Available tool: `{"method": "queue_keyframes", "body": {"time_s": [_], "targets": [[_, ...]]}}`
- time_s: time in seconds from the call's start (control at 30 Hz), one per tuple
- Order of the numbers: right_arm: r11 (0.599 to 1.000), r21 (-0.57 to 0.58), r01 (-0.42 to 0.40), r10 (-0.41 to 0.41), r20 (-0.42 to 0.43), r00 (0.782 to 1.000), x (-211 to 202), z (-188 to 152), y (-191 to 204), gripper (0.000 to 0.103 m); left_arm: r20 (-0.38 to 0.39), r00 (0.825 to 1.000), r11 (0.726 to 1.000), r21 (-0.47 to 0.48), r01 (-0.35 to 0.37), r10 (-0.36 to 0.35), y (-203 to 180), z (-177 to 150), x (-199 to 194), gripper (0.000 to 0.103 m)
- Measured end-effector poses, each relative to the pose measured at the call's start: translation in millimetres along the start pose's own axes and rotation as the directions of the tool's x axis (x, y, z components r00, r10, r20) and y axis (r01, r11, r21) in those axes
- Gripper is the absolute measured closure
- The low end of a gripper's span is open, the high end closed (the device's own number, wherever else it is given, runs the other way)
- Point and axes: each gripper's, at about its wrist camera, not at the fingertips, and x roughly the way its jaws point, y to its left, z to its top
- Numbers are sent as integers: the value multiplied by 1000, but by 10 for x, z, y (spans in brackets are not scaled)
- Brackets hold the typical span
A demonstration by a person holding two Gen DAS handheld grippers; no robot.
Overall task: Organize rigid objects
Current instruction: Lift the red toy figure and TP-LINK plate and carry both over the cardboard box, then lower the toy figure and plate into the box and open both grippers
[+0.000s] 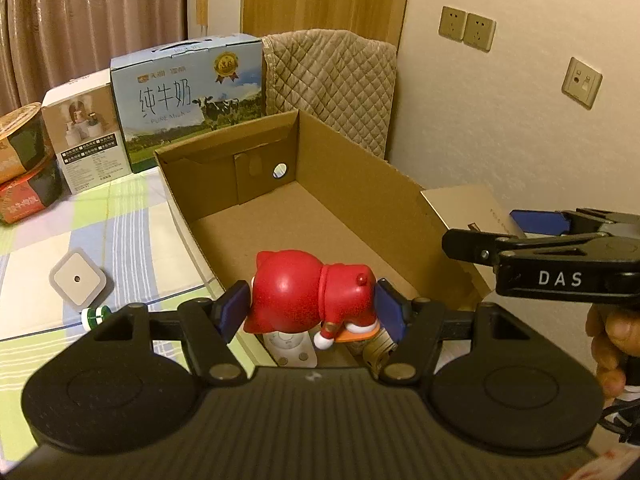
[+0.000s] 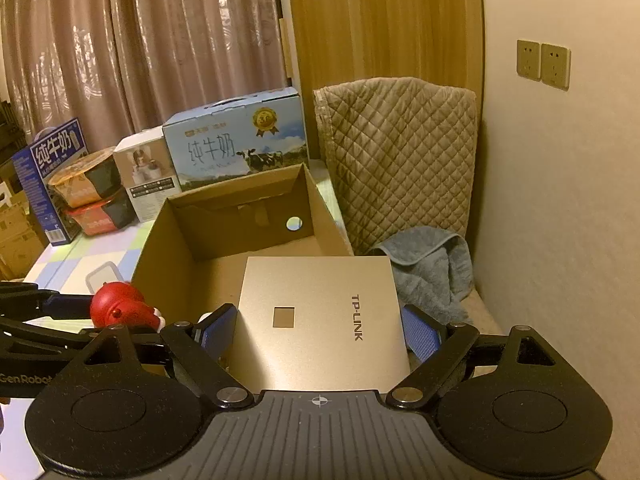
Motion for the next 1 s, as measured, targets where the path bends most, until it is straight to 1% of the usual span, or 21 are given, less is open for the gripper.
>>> {"method": "queue_keyframes", "body": {"time_s": [0.77,0.87,0.9,0.93,1.0], "targets": [[1000,11,-2,2,-8,1000,106,-13,-37,18,-52,998,999,44,29,-27,2,6,213,39],[1000,13,-4,4,-6,1000,94,-10,-39,18,-58,998,997,64,32,-28,-31,-8,241,39],[1000,14,-4,4,-4,1000,89,-8,-42,18,-56,998,997,67,34,-30,-38,-12,245,41],[1000,15,-2,2,-3,1000,84,-5,-44,18,-48,998,997,67,35,-32,-39,-12,236,41],[1000,18,-1,1,-3,1000,78,-2,-45,18,-37,999,997,61,37,-35,-34,2,206,35]]}}
